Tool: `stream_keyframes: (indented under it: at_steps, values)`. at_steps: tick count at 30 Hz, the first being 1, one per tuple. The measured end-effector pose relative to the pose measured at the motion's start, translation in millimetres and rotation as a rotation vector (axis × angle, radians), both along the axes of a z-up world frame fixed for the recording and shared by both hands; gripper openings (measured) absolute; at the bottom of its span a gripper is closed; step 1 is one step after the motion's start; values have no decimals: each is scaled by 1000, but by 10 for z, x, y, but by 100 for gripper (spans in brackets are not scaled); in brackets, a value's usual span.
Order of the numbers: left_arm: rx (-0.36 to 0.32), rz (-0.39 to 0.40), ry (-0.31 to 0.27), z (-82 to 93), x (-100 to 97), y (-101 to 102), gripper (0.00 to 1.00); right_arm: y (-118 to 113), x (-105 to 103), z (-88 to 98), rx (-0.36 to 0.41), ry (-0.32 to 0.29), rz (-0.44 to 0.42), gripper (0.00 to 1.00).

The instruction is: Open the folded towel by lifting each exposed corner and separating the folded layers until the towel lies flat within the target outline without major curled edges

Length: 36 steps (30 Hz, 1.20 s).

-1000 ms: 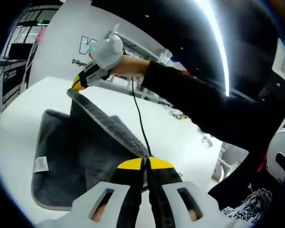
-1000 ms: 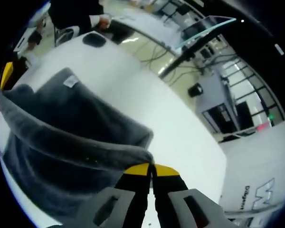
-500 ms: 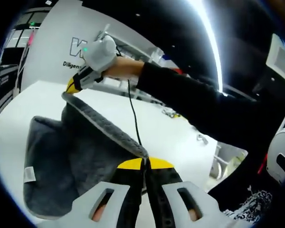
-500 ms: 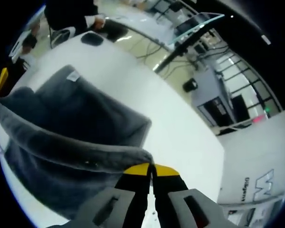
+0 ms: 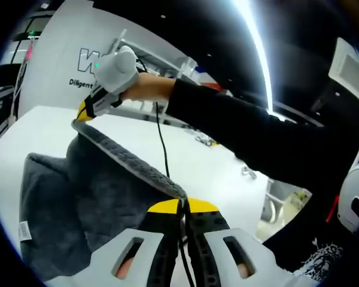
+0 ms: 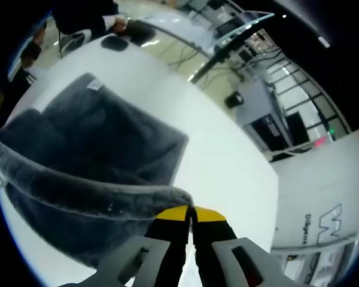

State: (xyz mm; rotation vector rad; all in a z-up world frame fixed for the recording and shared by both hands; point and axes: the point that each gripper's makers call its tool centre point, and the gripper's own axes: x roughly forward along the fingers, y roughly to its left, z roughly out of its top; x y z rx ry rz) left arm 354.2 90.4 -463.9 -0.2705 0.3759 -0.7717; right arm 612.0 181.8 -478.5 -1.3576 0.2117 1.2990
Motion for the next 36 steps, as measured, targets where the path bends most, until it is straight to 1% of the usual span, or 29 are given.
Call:
stream_keyframes:
  at_steps: [2,4,8,11,15,22,31,36]
  values:
    - [1,-9,0,-20,-1,-117,0,-51,14,-15,2,1,-7,0]
    - [3,-18,2,-30,8,-189,0,-127,31,-39,2,3,-16,0]
    - [1,-41,2,-24,11,-350,0,-323,70,-63,8,4,-41,0]
    - [2,-59,-2,-8,5,-472,0,-451,90,-46,33,11,-56,0]
    - [7,-80,-9,14,12,-600,0,-642,125,-22,40,10,-85,0]
    - [4,-113,-31,74,15,-864,0,-864,171,39,59,5,-109,0]
    - [1,-145,-48,119,41,-1087,0,-1113,213,57,54,-5,-135,0]
    - [2,-174,-61,162,44,-1245,0,-1324,242,98,52,-8,-165,0]
